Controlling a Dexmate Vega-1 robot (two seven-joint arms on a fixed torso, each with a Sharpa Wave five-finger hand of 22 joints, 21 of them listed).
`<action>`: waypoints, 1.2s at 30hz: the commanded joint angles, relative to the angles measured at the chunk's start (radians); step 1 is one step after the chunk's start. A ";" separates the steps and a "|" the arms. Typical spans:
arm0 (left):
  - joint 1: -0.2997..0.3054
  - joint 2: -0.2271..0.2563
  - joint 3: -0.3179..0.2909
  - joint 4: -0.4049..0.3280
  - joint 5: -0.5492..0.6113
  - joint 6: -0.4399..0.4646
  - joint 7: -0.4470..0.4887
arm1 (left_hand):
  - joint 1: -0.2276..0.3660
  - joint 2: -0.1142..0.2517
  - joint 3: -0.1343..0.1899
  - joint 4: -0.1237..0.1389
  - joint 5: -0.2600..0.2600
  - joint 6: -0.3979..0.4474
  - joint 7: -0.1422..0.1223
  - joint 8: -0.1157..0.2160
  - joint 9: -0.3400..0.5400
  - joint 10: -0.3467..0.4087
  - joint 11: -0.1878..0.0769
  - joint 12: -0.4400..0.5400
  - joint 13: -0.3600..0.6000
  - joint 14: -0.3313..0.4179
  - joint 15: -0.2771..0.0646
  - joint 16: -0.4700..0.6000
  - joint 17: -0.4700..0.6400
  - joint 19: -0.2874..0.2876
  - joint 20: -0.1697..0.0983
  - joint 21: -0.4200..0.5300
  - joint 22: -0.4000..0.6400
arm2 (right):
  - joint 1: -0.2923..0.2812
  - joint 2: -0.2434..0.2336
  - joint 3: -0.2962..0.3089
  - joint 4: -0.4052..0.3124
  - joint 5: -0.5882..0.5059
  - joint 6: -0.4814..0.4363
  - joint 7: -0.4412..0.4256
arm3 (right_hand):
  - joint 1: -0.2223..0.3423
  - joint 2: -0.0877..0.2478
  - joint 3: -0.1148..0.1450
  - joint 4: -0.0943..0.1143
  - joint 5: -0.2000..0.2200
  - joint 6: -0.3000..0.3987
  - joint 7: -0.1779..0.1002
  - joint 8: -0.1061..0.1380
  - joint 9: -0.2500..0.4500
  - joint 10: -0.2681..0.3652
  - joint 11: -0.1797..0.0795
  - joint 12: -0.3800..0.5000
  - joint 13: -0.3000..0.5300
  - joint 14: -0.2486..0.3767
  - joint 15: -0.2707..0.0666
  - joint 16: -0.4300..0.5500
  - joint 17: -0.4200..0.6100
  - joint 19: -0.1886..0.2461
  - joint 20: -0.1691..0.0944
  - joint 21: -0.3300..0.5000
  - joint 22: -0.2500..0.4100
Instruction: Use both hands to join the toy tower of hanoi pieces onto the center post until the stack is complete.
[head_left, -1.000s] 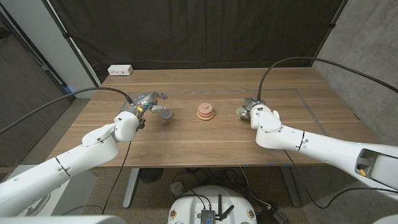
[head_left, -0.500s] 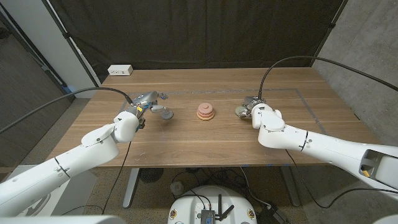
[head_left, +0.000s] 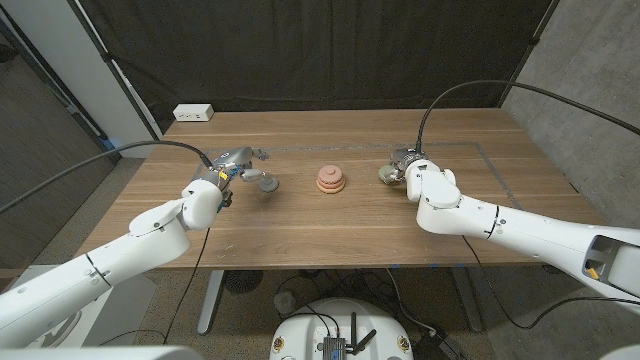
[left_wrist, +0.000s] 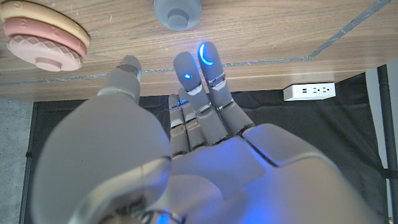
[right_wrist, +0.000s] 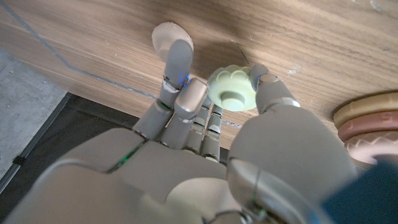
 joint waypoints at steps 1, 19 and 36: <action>0.000 0.002 -0.001 0.003 -0.005 -0.003 0.000 | -0.005 0.004 0.011 0.000 0.008 0.012 -0.004 0.001 0.004 0.012 -0.002 0.004 0.002 0.013 -0.070 0.001 0.001 0.012 -0.133 0.001 -0.001 | 0.028 -0.021 -0.025 -0.051 -0.055 -0.028 0.063 | 0.019 0.031 0.016 0.011 0.006 0.021 -0.010 0.002 0.001 0.060 -0.054 0.003 0.003 0.008 -0.001 0.007 0.004 0.009 -0.049 0.004 0.002; 0.018 0.001 -0.014 0.008 -0.011 -0.015 0.029 | -0.006 0.004 0.015 -0.001 0.009 0.014 -0.002 -0.001 0.005 0.012 -0.002 0.003 0.003 0.016 -0.070 0.001 0.002 0.013 -0.133 0.000 -0.001 | -0.023 -0.040 0.047 -0.098 -0.067 0.072 0.073 | 0.014 0.032 0.022 0.011 0.011 0.023 -0.010 0.001 0.000 0.062 -0.057 -0.001 0.012 0.009 -0.001 0.012 0.004 0.010 -0.049 0.005 0.002; 0.043 0.001 -0.029 -0.002 -0.013 0.004 0.054 | -0.006 0.001 0.018 -0.002 0.010 0.017 -0.008 -0.002 0.005 0.021 -0.009 0.005 0.004 0.017 -0.070 0.000 0.001 0.016 -0.133 0.001 0.000 | -0.074 -0.020 0.112 -0.120 -0.143 0.187 0.109 | 0.010 0.031 0.028 0.010 0.015 0.025 -0.016 -0.001 0.000 0.059 -0.057 -0.007 0.020 0.008 -0.001 0.016 0.004 0.007 -0.049 0.004 0.000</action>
